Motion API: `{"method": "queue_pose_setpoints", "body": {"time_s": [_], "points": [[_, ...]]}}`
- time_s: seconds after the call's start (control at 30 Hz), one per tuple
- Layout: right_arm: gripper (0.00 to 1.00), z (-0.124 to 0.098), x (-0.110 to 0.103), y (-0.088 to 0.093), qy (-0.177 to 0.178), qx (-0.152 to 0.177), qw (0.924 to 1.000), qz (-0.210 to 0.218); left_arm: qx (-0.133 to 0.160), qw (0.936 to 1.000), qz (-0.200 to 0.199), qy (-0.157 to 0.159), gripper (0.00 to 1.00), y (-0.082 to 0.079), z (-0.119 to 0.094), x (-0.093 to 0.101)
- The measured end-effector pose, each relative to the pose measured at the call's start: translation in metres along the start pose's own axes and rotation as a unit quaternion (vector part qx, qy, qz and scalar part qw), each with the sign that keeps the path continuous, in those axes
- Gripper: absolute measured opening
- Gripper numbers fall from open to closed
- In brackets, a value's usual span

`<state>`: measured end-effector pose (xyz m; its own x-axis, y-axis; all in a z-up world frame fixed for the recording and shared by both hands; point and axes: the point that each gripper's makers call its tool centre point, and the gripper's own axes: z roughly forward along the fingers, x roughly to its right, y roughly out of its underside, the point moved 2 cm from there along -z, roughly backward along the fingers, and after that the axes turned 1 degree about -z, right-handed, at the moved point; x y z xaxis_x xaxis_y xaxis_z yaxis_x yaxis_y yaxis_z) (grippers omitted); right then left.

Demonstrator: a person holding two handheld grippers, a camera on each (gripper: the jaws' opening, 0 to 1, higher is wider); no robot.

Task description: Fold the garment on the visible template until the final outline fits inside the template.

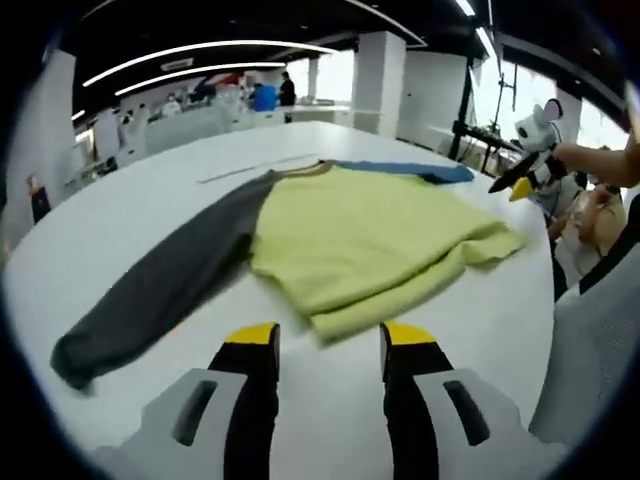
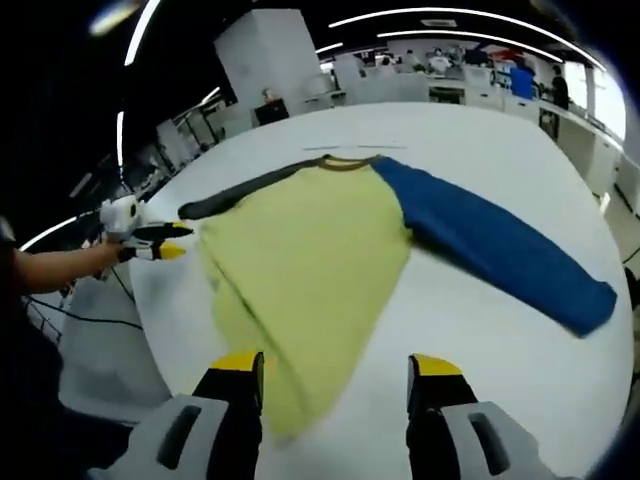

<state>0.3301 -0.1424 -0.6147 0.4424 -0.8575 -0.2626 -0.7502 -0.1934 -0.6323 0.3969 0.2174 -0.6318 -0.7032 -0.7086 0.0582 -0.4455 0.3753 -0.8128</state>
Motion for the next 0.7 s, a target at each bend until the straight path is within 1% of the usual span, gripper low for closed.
{"method": "queue_pose_setpoints", "body": {"time_s": [0.03,0.17,0.27,0.33,0.43,0.57,0.63,0.7], "points": [[0.54,0.000,-0.002,0.003,-0.001,-0.002,1.0000,-0.001,-0.004,1.0000,0.002,0.000,0.33,0.001,0.002,0.001],[0.53,0.001,-0.012,0.019,-0.005,-0.015,0.9999,-0.001,-0.002,1.0000,0.000,0.004,0.32,0.000,0.006,0.004],[0.51,0.002,-0.021,0.029,-0.005,-0.022,0.9997,-0.006,-0.005,1.0000,0.001,0.006,0.27,0.002,0.009,0.007],[0.50,0.002,-0.025,0.033,-0.003,-0.025,0.9996,-0.011,-0.006,1.0000,0.002,0.007,0.23,0.003,0.010,0.010],[0.47,0.004,-0.030,0.039,0.004,-0.030,0.9993,-0.022,-0.005,1.0000,0.004,0.004,0.22,0.005,0.011,0.010],[0.43,0.007,-0.035,0.046,0.010,-0.032,0.9993,-0.017,0.000,1.0000,0.004,-0.004,0.18,0.005,0.011,0.007],[0.41,0.008,-0.038,0.049,0.013,-0.033,0.9993,-0.015,0.003,0.9999,0.001,-0.011,0.13,0.005,0.012,0.005],[0.35,0.009,-0.039,0.050,0.022,-0.032,0.9992,-0.013,-0.002,0.9999,-0.002,-0.015,0.06,0.006,0.012,0.003]]}}
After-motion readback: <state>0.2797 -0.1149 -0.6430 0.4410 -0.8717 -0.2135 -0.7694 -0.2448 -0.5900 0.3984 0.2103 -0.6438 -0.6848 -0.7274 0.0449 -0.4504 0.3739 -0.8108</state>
